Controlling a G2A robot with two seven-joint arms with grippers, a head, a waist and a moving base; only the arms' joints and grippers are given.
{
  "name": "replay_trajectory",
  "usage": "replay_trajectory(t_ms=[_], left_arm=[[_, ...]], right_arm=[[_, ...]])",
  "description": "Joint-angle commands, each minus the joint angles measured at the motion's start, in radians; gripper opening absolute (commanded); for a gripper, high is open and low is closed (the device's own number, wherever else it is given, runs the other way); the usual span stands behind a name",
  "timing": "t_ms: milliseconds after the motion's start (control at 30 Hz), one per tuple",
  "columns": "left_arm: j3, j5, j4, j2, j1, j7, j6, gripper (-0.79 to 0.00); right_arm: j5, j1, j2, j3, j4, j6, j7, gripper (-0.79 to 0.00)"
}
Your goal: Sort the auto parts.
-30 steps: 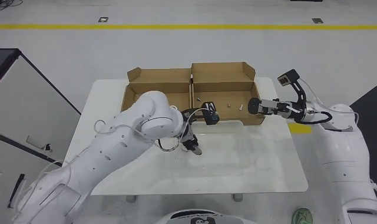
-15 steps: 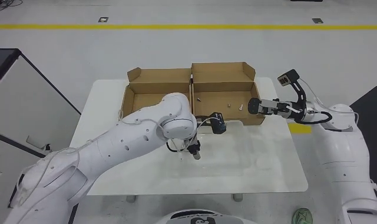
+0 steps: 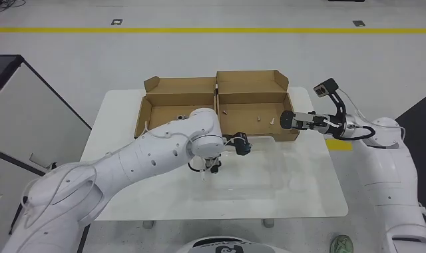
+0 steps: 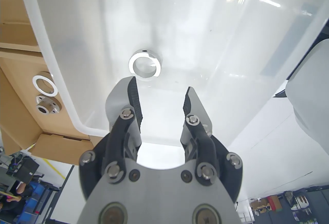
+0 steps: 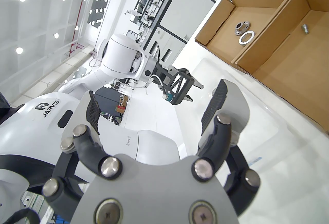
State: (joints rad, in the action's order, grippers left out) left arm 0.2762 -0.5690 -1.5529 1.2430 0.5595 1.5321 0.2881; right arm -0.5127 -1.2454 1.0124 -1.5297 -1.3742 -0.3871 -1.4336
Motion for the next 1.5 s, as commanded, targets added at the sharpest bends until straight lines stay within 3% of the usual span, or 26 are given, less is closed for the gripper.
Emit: replay_trajectory(t_ms=[0, 500, 900, 933, 967, 1467], left_arm=[[-0.008, -0.001, 0.024, 0.007, -0.004, -0.009, 0.009, -0.409], [-0.031, 0.019, 0.219, 0.061, -0.035, -0.091, 0.091, -0.425], [-0.042, 0.137, 0.303, 0.080, -0.058, -0.111, 0.111, -0.403], [-0.045, 0.151, 0.302, 0.080, -0.058, -0.117, 0.117, -0.262], [-0.049, 0.162, 0.305, 0.080, -0.061, -0.122, 0.122, 0.000], [-0.049, 0.130, 0.275, 0.074, -0.045, -0.133, 0.111, 0.000]], right_arm=[[0.000, 0.000, 0.000, 0.000, 0.000, 0.000, 0.000, 0.000], [0.000, 0.000, 0.000, 0.000, 0.000, 0.000, 0.000, 0.000], [0.000, 0.000, 0.000, 0.000, 0.000, 0.000, 0.000, 0.000], [0.000, 0.000, 0.000, 0.000, 0.000, 0.000, 0.000, 0.000], [0.000, 0.000, 0.000, 0.000, 0.000, 0.000, 0.000, 0.000], [0.000, 0.000, 0.000, 0.000, 0.000, 0.000, 0.000, 0.000]])
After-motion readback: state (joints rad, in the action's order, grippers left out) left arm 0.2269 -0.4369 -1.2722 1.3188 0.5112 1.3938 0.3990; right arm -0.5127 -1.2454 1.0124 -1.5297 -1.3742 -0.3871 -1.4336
